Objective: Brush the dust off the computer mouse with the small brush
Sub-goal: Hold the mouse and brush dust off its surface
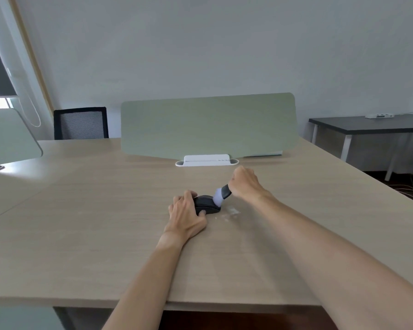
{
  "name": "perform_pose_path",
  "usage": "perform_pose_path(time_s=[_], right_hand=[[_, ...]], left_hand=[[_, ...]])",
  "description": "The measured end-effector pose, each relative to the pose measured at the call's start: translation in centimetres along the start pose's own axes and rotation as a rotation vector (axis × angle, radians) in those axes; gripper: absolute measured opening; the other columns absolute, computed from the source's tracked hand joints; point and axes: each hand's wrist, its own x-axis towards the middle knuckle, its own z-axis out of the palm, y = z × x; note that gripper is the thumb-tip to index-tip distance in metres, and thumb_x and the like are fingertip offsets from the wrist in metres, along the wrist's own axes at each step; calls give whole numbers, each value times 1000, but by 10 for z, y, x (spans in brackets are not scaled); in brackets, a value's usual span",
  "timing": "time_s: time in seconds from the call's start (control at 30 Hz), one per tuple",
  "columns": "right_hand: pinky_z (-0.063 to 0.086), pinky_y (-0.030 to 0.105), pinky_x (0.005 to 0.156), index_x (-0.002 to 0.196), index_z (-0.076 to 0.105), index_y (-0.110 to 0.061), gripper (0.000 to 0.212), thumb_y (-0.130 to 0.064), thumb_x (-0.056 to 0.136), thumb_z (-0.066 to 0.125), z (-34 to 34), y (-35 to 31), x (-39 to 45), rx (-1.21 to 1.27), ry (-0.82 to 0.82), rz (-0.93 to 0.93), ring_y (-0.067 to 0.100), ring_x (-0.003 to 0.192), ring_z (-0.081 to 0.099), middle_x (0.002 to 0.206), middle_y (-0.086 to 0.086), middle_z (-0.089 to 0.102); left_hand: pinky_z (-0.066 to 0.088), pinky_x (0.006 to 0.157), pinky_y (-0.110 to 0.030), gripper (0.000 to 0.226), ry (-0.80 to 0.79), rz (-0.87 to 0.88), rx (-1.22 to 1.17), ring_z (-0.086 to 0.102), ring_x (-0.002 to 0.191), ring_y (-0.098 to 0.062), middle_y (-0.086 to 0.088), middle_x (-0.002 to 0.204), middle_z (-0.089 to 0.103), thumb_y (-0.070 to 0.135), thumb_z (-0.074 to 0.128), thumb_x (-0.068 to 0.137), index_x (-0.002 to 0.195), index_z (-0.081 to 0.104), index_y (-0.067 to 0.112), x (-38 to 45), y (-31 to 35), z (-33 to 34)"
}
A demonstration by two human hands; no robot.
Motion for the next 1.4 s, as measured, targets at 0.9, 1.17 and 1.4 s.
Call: perform_pose_path(time_s=[0.9,1.17,1.4], right_hand=[[54,38,89,100,73,3,26,1,88,49,-2,1,0,12,-113,-58,34,103,64,110,22,68],[45,17,63,88,72,-8,21,2,84,54,-1,-13,-7,228,-101,-152,20,75,59,68,2,63],[53,32,85,101,74,-3,28,4,83,54,-3,5,0,41,-68,-123,31,101,64,108,15,68]], left_hand=[[33,96,-38,65,-12,3,-42,46,115,-28,-3,115,58,19,56,74,134,32,14,-4,4,-5],[33,90,-35,58,-16,-2,-32,46,113,-31,-7,112,61,15,52,72,128,38,14,-2,3,-5],[33,95,-36,52,-10,-10,-12,46,113,-30,-6,112,60,17,55,73,124,44,14,-4,4,-6]])
